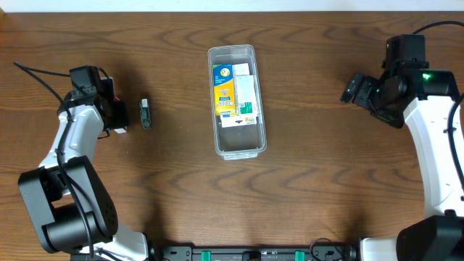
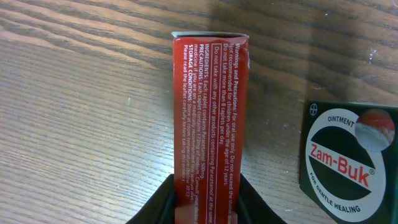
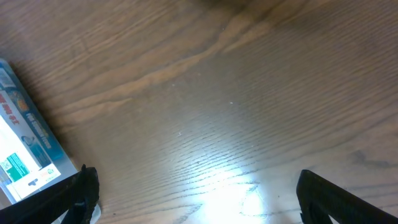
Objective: Pack container
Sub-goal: 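Grasp the red box on the table with the left gripper, then carry red box with left gripper over the container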
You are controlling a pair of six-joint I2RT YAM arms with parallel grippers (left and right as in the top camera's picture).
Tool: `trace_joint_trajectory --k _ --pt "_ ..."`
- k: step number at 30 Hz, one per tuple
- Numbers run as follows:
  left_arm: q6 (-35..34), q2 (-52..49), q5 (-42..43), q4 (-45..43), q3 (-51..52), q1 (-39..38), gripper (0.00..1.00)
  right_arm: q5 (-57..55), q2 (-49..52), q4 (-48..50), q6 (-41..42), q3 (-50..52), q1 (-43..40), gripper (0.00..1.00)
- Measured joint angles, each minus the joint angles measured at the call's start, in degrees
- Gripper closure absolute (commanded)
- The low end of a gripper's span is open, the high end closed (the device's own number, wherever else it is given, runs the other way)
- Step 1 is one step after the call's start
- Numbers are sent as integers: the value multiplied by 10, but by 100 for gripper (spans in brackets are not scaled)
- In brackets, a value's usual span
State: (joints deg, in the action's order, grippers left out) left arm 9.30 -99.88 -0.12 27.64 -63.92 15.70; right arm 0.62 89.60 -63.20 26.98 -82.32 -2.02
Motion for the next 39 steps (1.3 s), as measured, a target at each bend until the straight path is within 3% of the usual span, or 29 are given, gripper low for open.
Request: trace_joint_trajectory --k 3,11,18,28,34,39 --pt "0 0 2 3 0 0 87 0 0 0 0 0 0 1" --pt "0 23 6 10 0 0 87 0 0 0 0 0 0 1" --pt "-21 155 22 39 0 -1 87 0 0 0 0 0 0 1" --pt "-115 294 235 81 0 -47 87 0 0 0 0 0 0 1" --pt "-194 308 356 88 0 -102 87 0 0 0 0 0 0 1" --pt "-249 308 407 92 1 -159 87 0 0 0 0 0 0 1"
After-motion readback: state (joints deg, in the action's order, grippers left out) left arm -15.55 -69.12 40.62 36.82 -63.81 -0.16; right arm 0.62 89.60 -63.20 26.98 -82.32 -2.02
